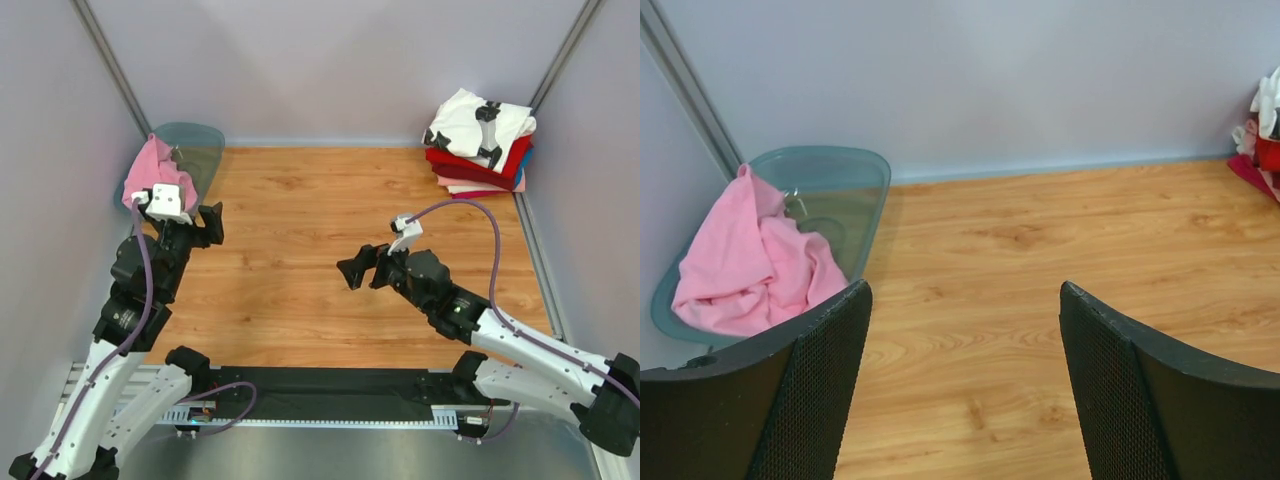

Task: Fold and stack the t-shirts
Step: Grab the tshirt from the pile

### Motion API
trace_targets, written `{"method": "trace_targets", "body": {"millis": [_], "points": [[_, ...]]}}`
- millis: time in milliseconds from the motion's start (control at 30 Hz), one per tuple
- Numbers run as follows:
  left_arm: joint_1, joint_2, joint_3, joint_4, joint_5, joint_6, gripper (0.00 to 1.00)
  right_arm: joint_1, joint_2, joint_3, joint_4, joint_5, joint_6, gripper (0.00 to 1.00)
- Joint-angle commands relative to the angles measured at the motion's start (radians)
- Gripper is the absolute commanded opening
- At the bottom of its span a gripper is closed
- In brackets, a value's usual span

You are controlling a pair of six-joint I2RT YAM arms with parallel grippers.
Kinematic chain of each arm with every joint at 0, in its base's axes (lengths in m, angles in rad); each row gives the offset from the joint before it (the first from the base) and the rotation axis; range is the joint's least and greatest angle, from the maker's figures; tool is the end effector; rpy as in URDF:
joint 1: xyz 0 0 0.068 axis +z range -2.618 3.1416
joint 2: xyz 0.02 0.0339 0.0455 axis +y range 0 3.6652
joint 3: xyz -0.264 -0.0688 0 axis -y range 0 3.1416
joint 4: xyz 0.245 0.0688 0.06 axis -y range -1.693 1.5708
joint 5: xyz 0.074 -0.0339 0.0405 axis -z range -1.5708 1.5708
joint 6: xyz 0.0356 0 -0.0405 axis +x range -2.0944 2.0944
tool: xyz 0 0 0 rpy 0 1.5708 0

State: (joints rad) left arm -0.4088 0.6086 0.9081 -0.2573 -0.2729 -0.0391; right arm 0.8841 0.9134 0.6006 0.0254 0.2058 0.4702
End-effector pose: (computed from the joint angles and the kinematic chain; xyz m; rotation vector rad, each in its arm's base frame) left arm 0.1212 -0.0421 0.3986 0.0652 1.5306 -0.1483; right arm 0.1417 0.1614 0.2733 -0.2488 1.9036 0.7421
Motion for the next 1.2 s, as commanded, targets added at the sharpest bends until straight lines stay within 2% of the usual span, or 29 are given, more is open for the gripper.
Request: {"method": "trace_targets", "body": {"millis": [0,233,300,367,400,433,467,500,567,633,733,867,933,1067,1167], "points": [[0.005,0.02,0.02,0.032,-0.034,0.007,0.83,0.004,-0.071,-0.025,-0.051,0.047,-0.01,1.0],[0.005,0.098,0.083,0.029,-0.126,0.015,0.85,0.006,-0.217,-0.081,-0.085,0.04,0.004,1.0],[0.005,0.169,0.124,-0.002,-0.216,0.007,0.9,0.006,-0.24,-0.096,-0.094,0.061,0.002,1.0],[0.021,0.316,0.263,-0.133,-0.298,-0.018,0.93,0.006,-0.266,-0.105,-0.104,0.057,-0.031,1.0],[0.045,0.376,0.325,-0.189,-0.276,-0.033,0.93,0.006,-0.274,-0.101,-0.117,0.053,-0.045,1.0],[0.079,0.435,0.45,-0.25,-0.24,-0.082,0.93,0.006,-0.281,-0.098,-0.134,0.053,-0.054,1.0],[0.153,0.547,0.506,-0.343,-0.203,-0.108,0.94,0.006,-0.286,-0.094,-0.163,0.047,-0.076,1.0],[0.192,0.603,0.558,-0.379,-0.096,-0.131,0.95,0.004,-0.289,-0.093,-0.171,0.041,-0.084,1.0],[0.281,0.763,0.696,-0.457,-0.013,-0.195,0.95,0.006,-0.297,-0.094,-0.188,0.032,-0.087,1.0],[0.312,0.909,0.806,-0.493,-0.011,-0.211,0.95,0.004,-0.298,-0.085,-0.211,0.024,-0.076,1.0],[0.356,1.04,0.932,-0.507,-0.032,-0.209,0.94,0.004,-0.3,-0.058,-0.263,0.008,-0.051,1.0],[0.436,1.283,1.09,-0.548,0.024,-0.229,0.93,0.004,-0.333,-0.045,-0.347,-0.052,-0.025,0.99],[0.465,1.365,1.182,-0.579,0.073,-0.22,0.89,0.004,-0.373,-0.042,-0.389,-0.068,-0.002,0.99],[0.493,1.549,1.264,-0.597,0.04,-0.18,0.86,0.004,-0.436,-0.027,-0.456,-0.094,0.034,0.99],[0.524,1.619,1.272,-0.58,0.041,-0.173,0.86,0.006,-0.473,-0.028,-0.484,-0.097,0.053,0.99]]}}
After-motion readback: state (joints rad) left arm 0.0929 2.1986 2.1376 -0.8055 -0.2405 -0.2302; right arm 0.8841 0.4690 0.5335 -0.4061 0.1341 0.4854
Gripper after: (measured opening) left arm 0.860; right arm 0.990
